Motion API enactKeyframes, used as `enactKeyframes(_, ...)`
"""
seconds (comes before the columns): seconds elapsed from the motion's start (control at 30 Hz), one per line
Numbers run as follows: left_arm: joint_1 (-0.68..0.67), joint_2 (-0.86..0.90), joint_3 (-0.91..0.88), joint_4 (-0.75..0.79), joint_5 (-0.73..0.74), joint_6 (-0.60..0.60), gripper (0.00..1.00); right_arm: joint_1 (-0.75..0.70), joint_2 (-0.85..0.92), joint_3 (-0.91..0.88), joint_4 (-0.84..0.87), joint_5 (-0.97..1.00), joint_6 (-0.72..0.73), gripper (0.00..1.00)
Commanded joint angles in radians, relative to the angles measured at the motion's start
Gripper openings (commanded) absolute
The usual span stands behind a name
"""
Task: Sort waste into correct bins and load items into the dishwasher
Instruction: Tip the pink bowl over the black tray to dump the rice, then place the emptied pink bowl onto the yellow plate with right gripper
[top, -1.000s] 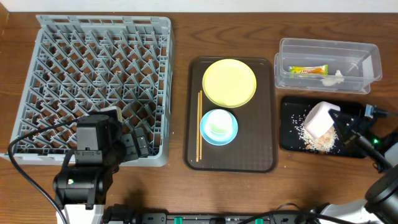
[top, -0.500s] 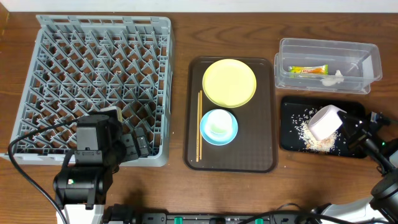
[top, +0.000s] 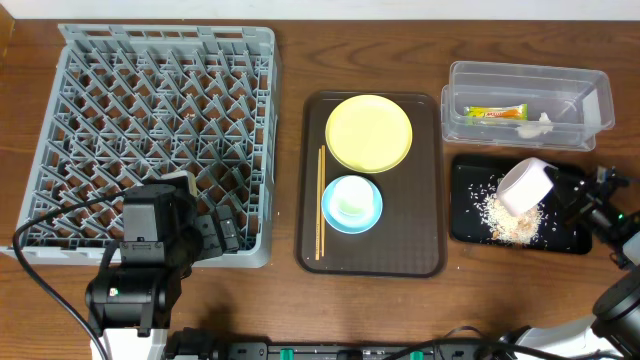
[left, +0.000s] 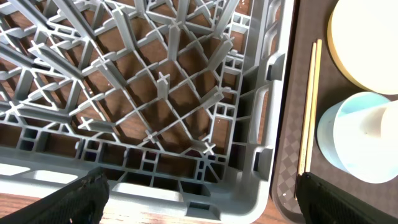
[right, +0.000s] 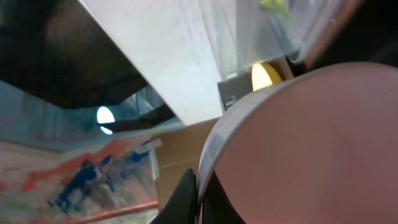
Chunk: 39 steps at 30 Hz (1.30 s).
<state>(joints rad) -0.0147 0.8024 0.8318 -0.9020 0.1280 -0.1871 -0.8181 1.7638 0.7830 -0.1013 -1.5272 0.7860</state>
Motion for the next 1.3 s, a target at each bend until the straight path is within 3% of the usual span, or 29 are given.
enactKeyframes(0.0,0.004,0.0,0.024,-0.003,-0.008,-0.01,0.98,0.014,-0.058,0.026,0.074,-0.033,0.121,0.01)
enactKeyframes(0.13,0.004,0.0,0.024,-0.003,-0.008,-0.01,0.98,0.019,-0.104,0.026,0.194,-0.033,0.178,0.01)
enactKeyframes(0.3,0.004,0.0,0.024,-0.003,-0.008,-0.01,0.98,0.066,-0.136,0.026,0.202,-0.033,0.155,0.01)
enactKeyframes(0.83,0.004,0.0,0.024,-0.025,-0.008,-0.009,0.98,0.473,-0.137,0.022,0.193,0.08,0.156,0.01)
enactKeyframes(1.03,0.004,0.0,0.024,-0.024,-0.008,-0.01,0.98,0.608,-0.137,0.022,0.439,0.15,0.166,0.01)
enactKeyframes(1.27,0.004,0.0,0.024,-0.025,-0.008,-0.01,0.98,0.756,-0.137,0.033,0.745,0.168,0.331,0.01)
